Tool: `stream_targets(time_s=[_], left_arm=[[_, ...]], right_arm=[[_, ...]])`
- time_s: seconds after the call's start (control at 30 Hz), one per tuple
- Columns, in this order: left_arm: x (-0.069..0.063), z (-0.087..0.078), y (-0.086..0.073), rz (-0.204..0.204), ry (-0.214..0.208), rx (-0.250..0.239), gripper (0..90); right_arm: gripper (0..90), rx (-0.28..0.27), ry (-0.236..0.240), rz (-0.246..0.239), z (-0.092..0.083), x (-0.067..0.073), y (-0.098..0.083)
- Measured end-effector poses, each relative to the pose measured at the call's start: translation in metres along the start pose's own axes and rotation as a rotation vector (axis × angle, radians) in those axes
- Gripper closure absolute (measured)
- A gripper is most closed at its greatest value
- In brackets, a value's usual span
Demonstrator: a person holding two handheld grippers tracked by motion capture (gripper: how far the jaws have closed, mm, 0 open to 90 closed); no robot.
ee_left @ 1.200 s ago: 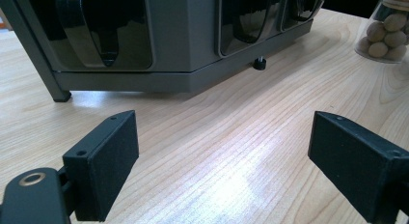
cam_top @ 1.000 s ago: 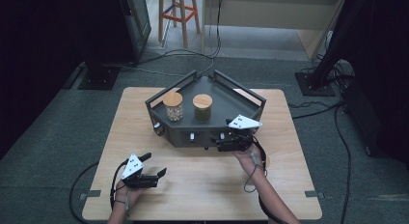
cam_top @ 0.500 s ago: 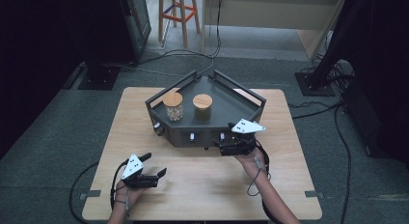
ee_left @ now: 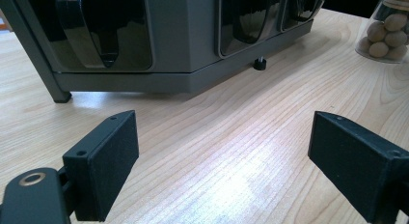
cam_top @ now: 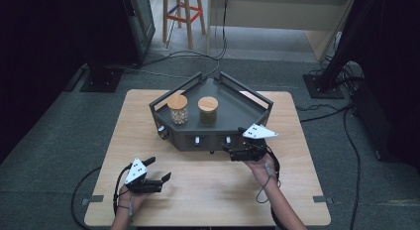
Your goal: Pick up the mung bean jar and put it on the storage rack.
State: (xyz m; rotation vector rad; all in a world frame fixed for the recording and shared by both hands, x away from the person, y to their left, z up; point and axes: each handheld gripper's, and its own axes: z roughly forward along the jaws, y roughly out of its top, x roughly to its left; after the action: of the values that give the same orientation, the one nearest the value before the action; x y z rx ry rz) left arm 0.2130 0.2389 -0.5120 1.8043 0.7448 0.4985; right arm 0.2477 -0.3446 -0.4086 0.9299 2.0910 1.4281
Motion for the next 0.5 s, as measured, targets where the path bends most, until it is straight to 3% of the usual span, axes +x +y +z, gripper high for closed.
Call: stream_targets(time_s=[0.33, 0.5], left_arm=[[-0.0001, 0.0003, -0.0001, 0.001, 0.002, 0.0, 10.5], [-0.0007, -0.0003, -0.0007, -0.003, 0.006, -0.005, 10.4]], right_arm=[[10.1, 0.007, -0.011, 0.006, -0.0061, -0.0015, -0.0073], [10.2, 0.025, -0.019, -0.017, -0.0077, 0.0004, -0.01]])
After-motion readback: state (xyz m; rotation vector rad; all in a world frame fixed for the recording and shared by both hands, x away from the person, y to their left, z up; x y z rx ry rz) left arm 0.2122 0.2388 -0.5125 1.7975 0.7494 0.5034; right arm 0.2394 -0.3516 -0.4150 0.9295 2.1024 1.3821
